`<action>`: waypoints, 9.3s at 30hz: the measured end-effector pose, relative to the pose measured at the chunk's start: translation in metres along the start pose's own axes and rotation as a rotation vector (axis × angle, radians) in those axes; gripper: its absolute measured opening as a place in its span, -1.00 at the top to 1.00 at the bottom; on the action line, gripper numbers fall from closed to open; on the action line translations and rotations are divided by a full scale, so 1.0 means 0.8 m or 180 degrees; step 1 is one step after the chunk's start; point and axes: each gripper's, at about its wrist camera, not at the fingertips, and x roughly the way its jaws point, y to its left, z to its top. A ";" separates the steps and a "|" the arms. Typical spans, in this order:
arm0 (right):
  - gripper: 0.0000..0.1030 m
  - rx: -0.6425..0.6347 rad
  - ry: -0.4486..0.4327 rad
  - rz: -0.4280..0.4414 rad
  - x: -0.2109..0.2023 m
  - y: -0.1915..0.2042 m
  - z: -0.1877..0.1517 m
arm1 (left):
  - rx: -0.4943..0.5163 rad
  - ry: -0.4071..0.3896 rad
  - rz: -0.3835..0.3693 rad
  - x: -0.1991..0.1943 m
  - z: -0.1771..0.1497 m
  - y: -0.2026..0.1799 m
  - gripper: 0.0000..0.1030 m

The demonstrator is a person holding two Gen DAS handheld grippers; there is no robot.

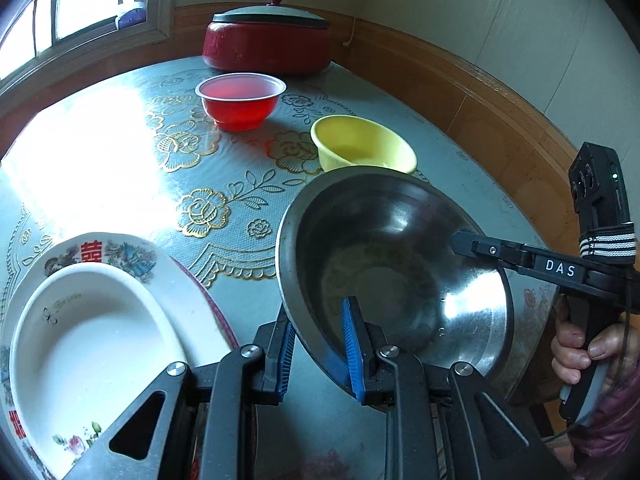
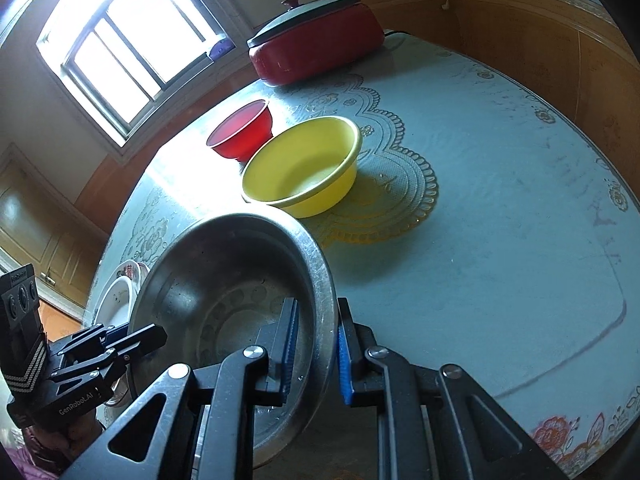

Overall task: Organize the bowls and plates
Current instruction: 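Carry the steel bowl with the right tool and set it on the table, then move the right tool to the yellow bowl and grasp its rim, then lift the yellow bowl with the right tool and lower it into the steel bowl, then open the right tool and release the yellow bowl inside the steel bowl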

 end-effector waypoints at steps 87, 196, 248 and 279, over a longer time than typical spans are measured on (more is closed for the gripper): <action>0.76 0.0452 -0.0075 0.0248 0.061 -0.047 0.120 | -0.0050 0.0185 -0.0034 0.132 0.171 -0.013 0.69; 0.69 -0.0329 0.0341 0.0054 -0.005 0.052 -0.012 | 0.0245 0.0145 -0.0182 -0.007 0.019 -0.006 0.77; 0.36 -0.0333 -0.0034 -0.0060 -0.012 0.058 0.026 | 0.0146 0.0016 -0.0020 -0.011 0.018 -0.002 0.69; 0.30 0.1091 0.0278 0.1480 0.064 0.021 0.129 | -0.0820 -0.0116 -0.0051 -0.007 0.104 0.102 -0.09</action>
